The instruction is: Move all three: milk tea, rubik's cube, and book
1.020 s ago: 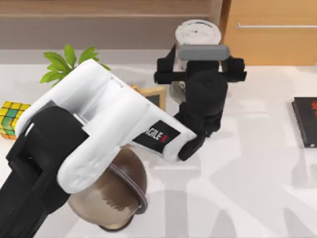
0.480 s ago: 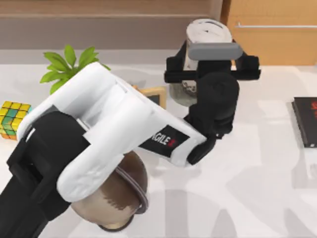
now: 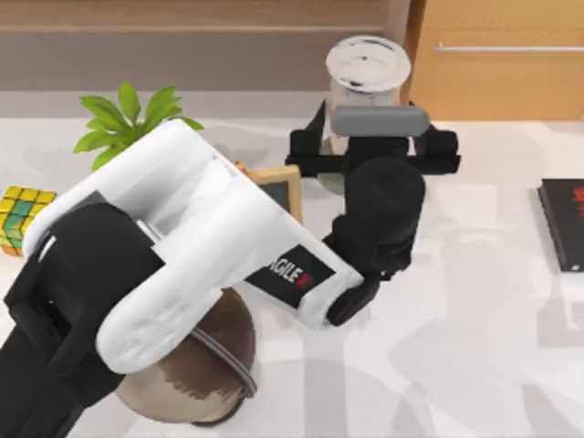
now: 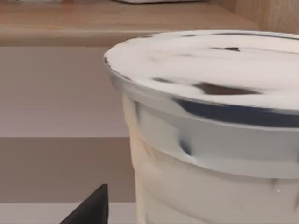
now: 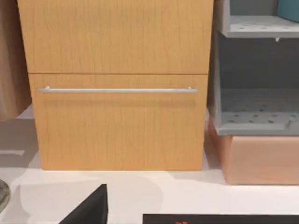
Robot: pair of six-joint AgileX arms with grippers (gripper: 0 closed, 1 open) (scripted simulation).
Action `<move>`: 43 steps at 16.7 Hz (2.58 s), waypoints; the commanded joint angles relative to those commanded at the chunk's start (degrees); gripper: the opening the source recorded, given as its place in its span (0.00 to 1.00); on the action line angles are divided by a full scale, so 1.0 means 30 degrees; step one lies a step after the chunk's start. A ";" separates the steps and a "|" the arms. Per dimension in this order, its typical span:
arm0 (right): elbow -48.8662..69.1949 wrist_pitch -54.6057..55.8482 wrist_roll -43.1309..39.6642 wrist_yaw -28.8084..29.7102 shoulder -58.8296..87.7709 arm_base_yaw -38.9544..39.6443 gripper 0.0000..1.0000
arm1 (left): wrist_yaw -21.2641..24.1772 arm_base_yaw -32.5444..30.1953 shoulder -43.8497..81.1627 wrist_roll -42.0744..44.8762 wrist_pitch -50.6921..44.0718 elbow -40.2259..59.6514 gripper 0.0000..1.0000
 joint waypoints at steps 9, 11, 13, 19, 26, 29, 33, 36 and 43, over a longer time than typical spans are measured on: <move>0.0000 0.0000 0.0000 0.0000 0.0000 0.0000 1.00 | 0.0145 -0.0762 -0.0647 -0.0145 -0.1154 0.1417 1.00; 0.0000 0.0000 0.0000 0.0000 0.0000 0.0000 1.00 | -0.0038 -0.0917 -0.1522 -0.0113 -0.1465 0.0868 1.00; 0.0000 0.0000 0.0000 0.0000 0.0000 0.0000 1.00 | -0.0273 -0.0906 -0.2390 -0.0057 -0.1699 0.0074 1.00; 0.0000 0.0000 0.0000 0.0000 0.0000 0.0000 1.00 | -0.0627 -0.0665 -0.3159 0.0067 -0.1932 -0.1257 1.00; 0.0000 0.0000 0.0000 0.0000 0.0000 0.0000 1.00 | 0.0560 0.0285 -0.4586 0.1032 -0.3872 -0.0336 1.00; 0.0000 0.0000 0.0000 0.0000 0.0000 0.0000 1.00 | 0.2338 0.2623 -0.6255 0.2384 -0.7460 0.0811 1.00; 0.0000 0.0000 0.0000 0.0000 0.0000 0.0000 1.00 | 0.5312 0.7004 -0.8348 0.4150 -1.4996 0.2627 1.00; 0.0000 0.0000 0.0000 0.0000 0.0000 0.0000 1.00 | 0.7693 1.0478 -0.9484 0.5064 -2.2221 0.3987 1.00; 0.0000 0.0000 0.0000 0.0000 0.0000 0.0000 1.00 | 1.2640 1.6381 -0.9608 0.5325 -3.7670 0.6244 1.00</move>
